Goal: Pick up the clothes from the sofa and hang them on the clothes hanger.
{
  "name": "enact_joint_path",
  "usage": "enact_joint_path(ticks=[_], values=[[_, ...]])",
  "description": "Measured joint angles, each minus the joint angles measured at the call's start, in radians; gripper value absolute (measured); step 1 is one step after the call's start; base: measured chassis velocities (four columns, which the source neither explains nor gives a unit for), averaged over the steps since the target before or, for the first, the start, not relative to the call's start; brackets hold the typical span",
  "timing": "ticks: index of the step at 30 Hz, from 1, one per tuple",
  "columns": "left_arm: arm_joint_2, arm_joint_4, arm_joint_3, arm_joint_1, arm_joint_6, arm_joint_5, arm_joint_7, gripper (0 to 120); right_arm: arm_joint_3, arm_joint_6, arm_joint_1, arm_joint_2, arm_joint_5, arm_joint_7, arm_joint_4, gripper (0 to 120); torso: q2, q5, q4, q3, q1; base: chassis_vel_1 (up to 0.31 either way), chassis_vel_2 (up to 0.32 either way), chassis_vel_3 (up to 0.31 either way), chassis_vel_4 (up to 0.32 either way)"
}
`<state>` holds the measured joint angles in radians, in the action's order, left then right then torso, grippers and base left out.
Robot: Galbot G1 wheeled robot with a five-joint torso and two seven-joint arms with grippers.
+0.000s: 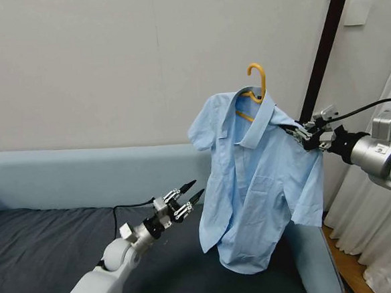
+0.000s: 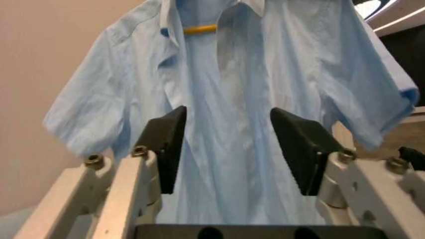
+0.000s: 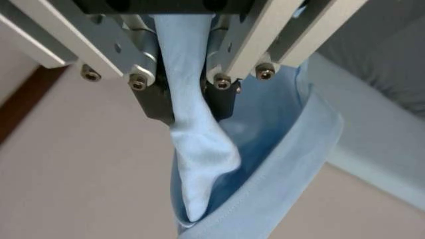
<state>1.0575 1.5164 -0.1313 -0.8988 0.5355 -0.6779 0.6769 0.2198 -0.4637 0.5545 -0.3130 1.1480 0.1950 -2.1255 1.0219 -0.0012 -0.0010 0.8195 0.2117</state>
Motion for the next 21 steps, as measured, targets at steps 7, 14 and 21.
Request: enact_joint_path(ticks=[7,14,21], values=[[0.012,0.062,-0.111,-0.116,0.019,0.029,-0.039,86,0.109,-0.085,0.045,-0.036,0.009,0.322,-0.078,8,0.0,0.0008,0.0,0.0,0.0,0.0,0.0,0.0,0.0],[0.023,0.084,-0.16,-0.157,0.022,0.047,-0.058,100,0.193,-0.053,0.093,-0.066,-0.065,0.456,-0.137,8,0.0,0.0006,-0.0003,0.0,0.0,0.0,0.0,0.0,0.0],[0.025,0.112,-0.19,-0.189,0.032,0.052,-0.063,100,0.221,0.002,0.139,-0.056,-0.071,0.633,-0.15,8,0.0,0.0005,-0.0003,0.0,0.0,0.0,0.0,0.0,0.0]])
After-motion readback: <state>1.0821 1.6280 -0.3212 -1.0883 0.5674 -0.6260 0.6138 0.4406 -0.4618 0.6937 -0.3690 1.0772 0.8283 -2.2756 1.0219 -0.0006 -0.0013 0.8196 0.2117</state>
